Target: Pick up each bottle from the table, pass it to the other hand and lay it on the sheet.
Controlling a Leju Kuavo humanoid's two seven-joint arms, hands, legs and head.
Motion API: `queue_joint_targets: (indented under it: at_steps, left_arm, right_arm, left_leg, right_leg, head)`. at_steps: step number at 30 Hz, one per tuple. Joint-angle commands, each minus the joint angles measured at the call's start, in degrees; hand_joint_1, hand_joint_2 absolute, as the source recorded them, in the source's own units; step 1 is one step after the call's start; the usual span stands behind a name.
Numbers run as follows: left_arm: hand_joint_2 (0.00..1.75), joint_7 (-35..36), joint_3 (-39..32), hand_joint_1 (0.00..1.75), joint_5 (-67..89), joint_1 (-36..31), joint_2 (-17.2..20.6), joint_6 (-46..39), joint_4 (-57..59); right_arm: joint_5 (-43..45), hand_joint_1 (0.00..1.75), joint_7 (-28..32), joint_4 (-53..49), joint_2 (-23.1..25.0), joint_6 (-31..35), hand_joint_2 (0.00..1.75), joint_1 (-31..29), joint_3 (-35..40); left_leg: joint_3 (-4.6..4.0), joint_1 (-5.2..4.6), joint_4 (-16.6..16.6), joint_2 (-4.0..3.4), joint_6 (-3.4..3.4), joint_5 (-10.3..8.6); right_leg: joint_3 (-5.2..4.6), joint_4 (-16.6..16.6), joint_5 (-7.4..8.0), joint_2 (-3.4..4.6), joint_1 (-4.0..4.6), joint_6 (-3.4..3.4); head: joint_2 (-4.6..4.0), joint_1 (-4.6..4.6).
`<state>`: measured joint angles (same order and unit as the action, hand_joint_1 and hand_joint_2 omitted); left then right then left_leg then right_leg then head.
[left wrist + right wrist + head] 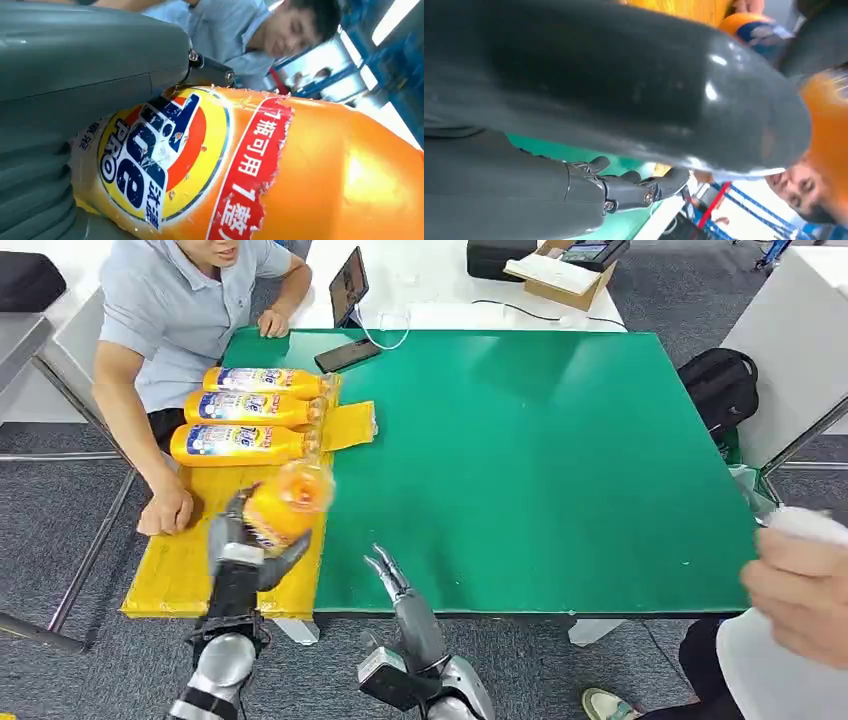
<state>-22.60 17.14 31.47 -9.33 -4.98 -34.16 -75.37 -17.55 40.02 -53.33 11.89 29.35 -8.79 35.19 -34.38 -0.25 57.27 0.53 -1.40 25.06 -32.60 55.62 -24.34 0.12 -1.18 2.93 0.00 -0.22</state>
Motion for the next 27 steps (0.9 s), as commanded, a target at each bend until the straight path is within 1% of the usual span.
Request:
queue_joint_targets:
  at_steps: [1, 2, 3, 4, 5, 6, 7, 9, 10, 12, 13, 14, 15, 16, 17, 18, 19, 20, 21, 22, 23, 24, 27]
  left_arm:
    - [1.75, 5.74, 3.17, 1.75, 16.68, -16.03, 2.24, -2.2, 37.47]
    - [1.75, 6.83, 2.95, 1.75, 17.29, -16.85, 2.04, -1.72, 39.25]
    - [1.75, 6.48, 2.73, 1.75, 17.34, -17.32, 1.92, -2.08, 40.37]
    - [1.75, 9.0, 3.04, 1.75, 19.54, -19.12, 1.98, -1.04, 44.21]
    - [1.75, 10.42, 3.29, 1.75, 21.02, -19.9, 2.18, -1.31, 45.66]
    - [1.75, 10.34, 3.12, 1.75, 21.04, -20.28, 2.39, -1.13, 46.1]
    - [1.75, 13.6, 3.08, 1.75, 23.58, -21.23, 3.01, -1.98, 48.4]
    - [1.75, 13.85, 2.41, 1.75, 24.11, -21.6, 3.66, -1.67, 49.14]
    - [1.75, 15.52, 2.73, 1.75, 26.07, -22.14, 3.96, -2.18, 50.05]
    - [1.75, 15.63, 2.71, 1.75, 26.18, -22.2, 4.01, -2.08, 50.14]
    - [1.75, 15.78, 2.61, 1.75, 26.8, -22.4, 3.74, -0.3, 50.39]
    - [1.75, 15.42, 2.56, 1.75, 26.86, -22.34, 3.47, 1.4, 50.22]
    - [1.75, 15.42, 2.56, 1.75, 26.86, -22.34, 3.47, 1.4, 50.22]
    - [1.75, 13.89, 1.89, 1.34, 25.68, -21.71, 2.96, 3.3, 49.23]
    - [1.75, 12.27, 1.02, 0.65, 24.27, -21.02, 2.7, 5.35, 48.14]
    - [1.75, 9.15, -0.54, 0.49, 20.99, -19.5, 2.12, 10.19, 45.55]
    - [1.75, 7.34, -1.18, 0.0, 19.24, -18.56, 1.79, 11.95, 43.93]
    - [1.75, 6.22, -1.35, 0.0, 18.15, -17.86, 1.69, 13.42, 42.71]
    - [1.75, 2.52, -2.42, 0.0, 14.08, -16.36, 1.08, 17.38, 40.28]
    - [1.75, 1.09, -2.6, 0.0, 11.59, -14.99, 0.9, 19.44, 37.5]
    - [1.75, 0.54, -2.61, 0.0, 10.11, -14.24, 0.74, 20.78, 36.06]
    - [1.75, -1.87, -3.23, 0.0, 5.29, -12.78, 0.49, 25.38, 32.94]
    - [1.75, -1.93, -2.22, 0.0, -0.5, -9.31, 0.53, 29.69, 24.46]
  right_arm:
    - [0.3, 0.0, -0.02, 6.17, 0.29, -2.2, 0.0, -1.83, 0.25]
    - [0.53, 0.0, -0.02, 6.21, 0.43, -2.56, 0.0, -1.8, 0.15]
    - [0.45, 0.0, -0.02, 6.21, 0.48, -2.5, 0.0, -1.73, 0.16]
    - [0.58, 0.0, -0.02, 6.17, 0.66, -3.31, 0.0, -1.64, 0.17]
    - [0.57, 0.0, -0.02, 6.13, 0.74, -3.58, 0.0, -1.55, 0.15]
    - [0.5, 0.0, -0.02, 6.17, 0.87, -3.57, 0.0, -1.5, 0.17]
    - [0.45, 0.0, -0.02, 6.11, 0.98, -5.18, 0.0, -1.63, 0.72]
    - [0.65, 0.0, -0.02, 7.07, 0.66, -5.62, 0.0, -2.7, 1.19]
    - [1.4, 0.0, -0.02, 7.48, 0.6, -6.18, 0.0, -2.88, 1.23]
    - [1.47, 0.0, -0.02, 7.45, 0.59, -6.19, 0.0, -2.83, 1.25]
    - [1.91, 0.0, -0.02, 7.64, 0.5, -6.04, 0.0, -2.61, 1.21]
    - [2.27, 0.0, -0.02, 7.68, 0.53, -6.2, 0.0, -2.51, 1.09]
    - [2.27, 0.0, -0.02, 7.68, 0.53, -6.2, 0.0, -2.51, 1.09]
    - [2.49, 0.0, -0.02, 7.47, 0.4, -6.16, 0.0, -2.27, 1.1]
    - [2.67, 0.0, -0.02, 7.02, 0.83, -6.03, 0.0, -1.66, 0.6]
    - [2.09, 0.0, -0.02, 6.77, 1.2, -5.96, 0.0, -1.03, 0.32]
    - [2.0, 0.0, -0.02, 6.67, 1.26, -6.02, 0.0, -0.84, 0.23]
    - [1.95, 0.0, -0.02, 6.67, 1.3, -6.09, 0.0, -0.77, 0.08]
    - [2.09, 0.0, -0.02, 6.65, 1.23, -6.24, 0.0, -0.72, -0.03]
    - [2.22, 0.0, -0.02, 6.68, 1.16, -6.22, 0.0, -0.72, -0.05]
    - [2.35, 0.0, -0.02, 6.63, 1.08, -6.26, 0.0, -0.73, -0.03]
    - [2.67, 0.0, -0.02, 6.56, 1.02, -6.15, 0.0, -0.68, -0.07]
    - [3.2, 0.0, -0.02, 6.72, 0.88, -5.64, 0.0, -0.63, -0.13]
  left_leg:
    - [0.3, 0.09, -0.13, 0.1, 0.13, -0.03]
    - [0.23, 0.04, -0.11, 0.03, 0.08, -0.03]
    - [0.31, 0.1, -0.1, 0.06, 0.12, 0.0]
    - [0.23, 0.04, -0.09, 0.07, 0.09, -0.03]
    - [0.18, 0.04, -0.07, 0.0, 0.08, -0.02]
    - [0.29, 0.1, -0.06, 0.01, 0.12, 0.02]
    - [0.22, 0.1, -0.03, 0.01, 0.11, 0.02]
    - [0.16, 0.04, -0.05, -0.09, 0.08, -0.01]
    - [0.29, 0.08, -0.06, -0.15, 0.12, 0.04]
    - [0.24, 0.06, -0.06, -0.28, 0.1, 0.02]
    - [0.32, 0.09, -0.08, -0.33, 0.15, 0.04]
    - [0.29, 0.08, -0.06, -0.27, 0.12, 0.03]
    - [0.27, 0.05, -0.08, -0.18, 0.1, 0.0]
    - [0.31, 0.09, -0.04, -0.17, 0.14, 0.03]
    - [0.3, 0.04, -0.07, -0.16, 0.1, 0.01]
    - [0.34, 0.07, -0.05, -0.17, 0.13, 0.03]
    - [0.41, 0.1, -0.05, -0.2, 0.16, 0.06]
    - [0.49, 0.07, -0.07, -0.25, 0.13, 0.05]
    - [0.59, 0.08, -0.11, -0.32, 0.15, 0.07]
    - [0.51, 0.0, -0.09, -0.21, 0.09, 0.02]
    - [0.6, 0.06, -0.11, -0.24, 0.13, 0.05]
    - [0.65, 0.06, -0.13, -0.21, 0.13, 0.05]
    - [0.65, 0.08, -0.06, -0.09, 0.12, 0.08]
  right_leg:
    - [0.34, -0.12, -0.01, -0.16, 0.11, -0.18]
    - [0.24, -0.1, -0.01, -0.12, 0.05, -0.11]
    - [0.35, -0.11, -0.04, -0.16, 0.11, -0.17]
    - [0.27, -0.07, -0.02, -0.14, 0.05, -0.12]
    - [0.19, -0.05, -0.01, -0.07, 0.04, -0.09]
    - [0.33, -0.07, -0.05, -0.1, 0.11, -0.15]
    - [0.27, -0.03, -0.04, -0.09, 0.1, -0.14]
    - [0.15, -0.01, 0.0, 0.02, 0.04, -0.09]
    - [0.29, -0.04, -0.01, 0.08, 0.09, -0.15]
    - [0.22, -0.03, 0.05, 0.21, 0.07, -0.12]
    - [0.27, -0.04, 0.05, 0.26, 0.1, -0.17]
    - [0.24, -0.03, 0.04, 0.22, 0.09, -0.14]
    - [0.22, -0.02, 0.03, 0.13, 0.06, -0.13]
    - [0.26, 0.0, 0.0, 0.11, 0.11, -0.18]
    - [0.22, 0.0, 0.01, 0.11, 0.05, -0.11]
    - [0.28, 0.01, -0.01, 0.1, 0.09, -0.14]
    - [0.35, 0.01, -0.03, 0.12, 0.12, -0.19]
    - [0.4, 0.01, 0.0, 0.18, 0.08, -0.14]
    - [0.48, -0.03, 0.01, 0.25, 0.1, -0.17]
    - [0.39, 0.03, 0.01, 0.17, 0.02, -0.09]
    - [0.49, -0.03, 0.0, 0.19, 0.08, -0.15]
    - [0.55, -0.04, -0.02, 0.15, 0.08, -0.16]
    - [0.66, -0.04, -0.06, 0.07, 0.1, -0.17]
  head:
    - [0.0, -0.02]
    - [0.0, 0.0]
    - [0.0, 0.0]
    - [0.0, 0.0]
    - [0.0, -0.02]
    - [0.0, 0.0]
    - [0.0, 0.0]
    - [0.0, 0.0]
    - [0.0, 0.0]
    - [0.0, 0.0]
    - [0.0, -0.02]
    - [0.0, 0.0]
    - [0.0, 0.0]
    - [0.0, 0.0]
    - [0.0, -0.02]
    - [0.0, 0.0]
    - [0.0, -0.02]
    - [0.0, 0.0]
    - [0.0, -0.02]
    - [0.0, -0.02]
    - [0.0, -0.02]
    - [0.0, -0.04]
    - [0.0, 0.0]
